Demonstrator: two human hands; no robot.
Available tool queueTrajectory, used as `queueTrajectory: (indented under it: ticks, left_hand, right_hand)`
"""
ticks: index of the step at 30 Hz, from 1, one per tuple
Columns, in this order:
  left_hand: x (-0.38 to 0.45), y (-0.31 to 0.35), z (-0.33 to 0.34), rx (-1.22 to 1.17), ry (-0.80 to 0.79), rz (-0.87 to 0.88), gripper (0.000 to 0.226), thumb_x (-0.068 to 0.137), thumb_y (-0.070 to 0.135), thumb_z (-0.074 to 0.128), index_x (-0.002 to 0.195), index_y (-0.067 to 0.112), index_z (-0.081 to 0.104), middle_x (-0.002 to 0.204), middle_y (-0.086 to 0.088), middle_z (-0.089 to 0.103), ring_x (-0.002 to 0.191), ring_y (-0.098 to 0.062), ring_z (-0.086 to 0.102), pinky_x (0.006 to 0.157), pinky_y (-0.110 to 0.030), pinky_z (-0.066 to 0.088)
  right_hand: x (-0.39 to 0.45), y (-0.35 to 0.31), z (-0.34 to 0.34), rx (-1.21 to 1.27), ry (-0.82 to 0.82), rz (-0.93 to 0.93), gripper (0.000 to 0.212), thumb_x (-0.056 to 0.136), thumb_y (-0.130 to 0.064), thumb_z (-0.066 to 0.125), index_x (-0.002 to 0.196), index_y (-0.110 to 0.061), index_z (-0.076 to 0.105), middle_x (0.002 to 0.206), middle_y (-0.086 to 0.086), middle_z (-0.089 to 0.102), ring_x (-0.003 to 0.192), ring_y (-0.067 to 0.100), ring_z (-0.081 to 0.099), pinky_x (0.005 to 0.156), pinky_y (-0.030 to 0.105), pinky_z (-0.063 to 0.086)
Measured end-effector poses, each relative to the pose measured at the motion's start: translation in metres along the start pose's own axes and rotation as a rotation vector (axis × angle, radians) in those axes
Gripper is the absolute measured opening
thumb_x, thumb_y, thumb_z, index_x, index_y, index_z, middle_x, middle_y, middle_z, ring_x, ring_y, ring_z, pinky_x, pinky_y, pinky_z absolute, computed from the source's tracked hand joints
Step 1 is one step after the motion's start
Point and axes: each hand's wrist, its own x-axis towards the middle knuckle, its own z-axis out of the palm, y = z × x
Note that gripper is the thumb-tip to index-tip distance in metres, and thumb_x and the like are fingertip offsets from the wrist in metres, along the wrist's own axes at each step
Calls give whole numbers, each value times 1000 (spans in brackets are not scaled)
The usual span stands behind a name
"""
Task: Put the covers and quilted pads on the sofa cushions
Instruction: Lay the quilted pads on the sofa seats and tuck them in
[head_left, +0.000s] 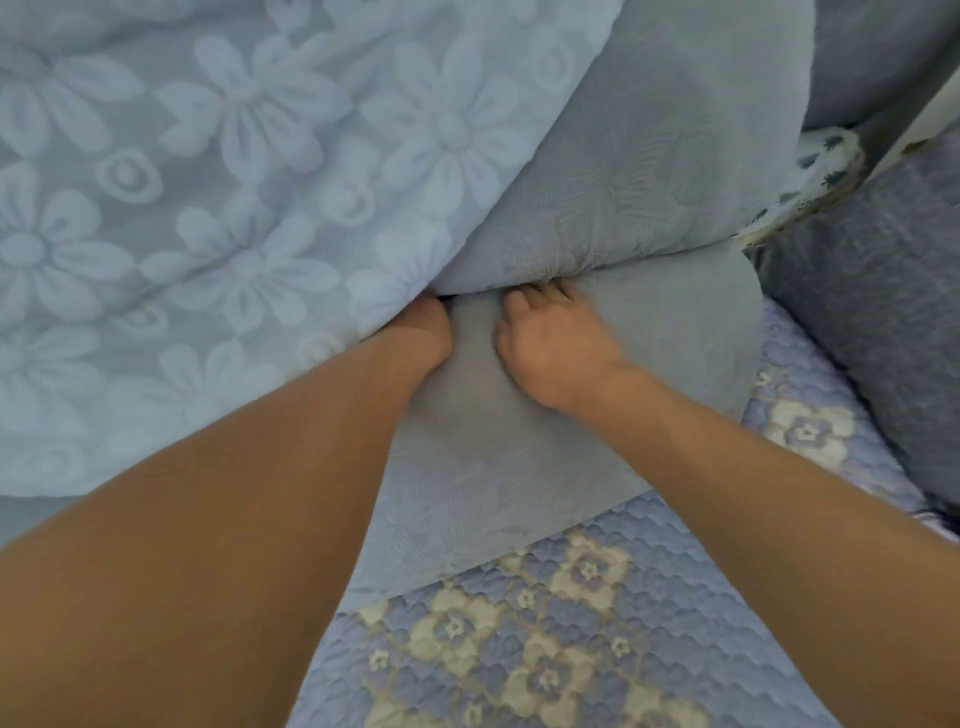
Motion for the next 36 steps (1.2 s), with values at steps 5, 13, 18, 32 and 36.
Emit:
queueTrajectory:
  ticks: [5,13,18,32,36]
  left_hand:
    - [-8,10,-9,-135,-17,-21,43,110,18,27,148,-1,36,155,-19,36,144,-28,33,117,-32,16]
    - [-65,-33,16,-37,181,213,48,91,16,40,134,6,60,123,-16,66,111,-33,64,106,-42,44]
    - [-49,-22,-5,-263,-4,115,48,102,21,28,138,12,59,135,-12,61,124,-25,57,107,-35,35]
    - [-54,-11,-3,-44,58,130,51,106,35,28,141,1,41,140,-23,51,127,-37,49,106,-44,37]
    - [-121,-48,34,121,269,169,76,92,68,35,157,30,23,160,-14,25,141,-42,30,108,-63,28]
  right_hand:
    - [10,-26,-5,174,-79,-99,54,97,-32,29,143,-13,49,145,10,53,133,27,48,115,39,32]
    - [44,-28,8,164,-265,77,61,101,-45,21,155,-19,34,161,4,32,148,22,27,122,37,14]
    - [43,-29,10,131,-255,48,60,103,-49,21,154,-21,35,161,6,33,148,23,27,121,39,13]
    - [-9,52,31,201,-100,725,74,94,-71,15,159,-36,6,166,16,-9,152,39,-12,119,62,-3]
    - [1,56,39,220,-89,738,72,94,-69,14,159,-39,7,166,14,-11,151,39,-16,118,62,-10]
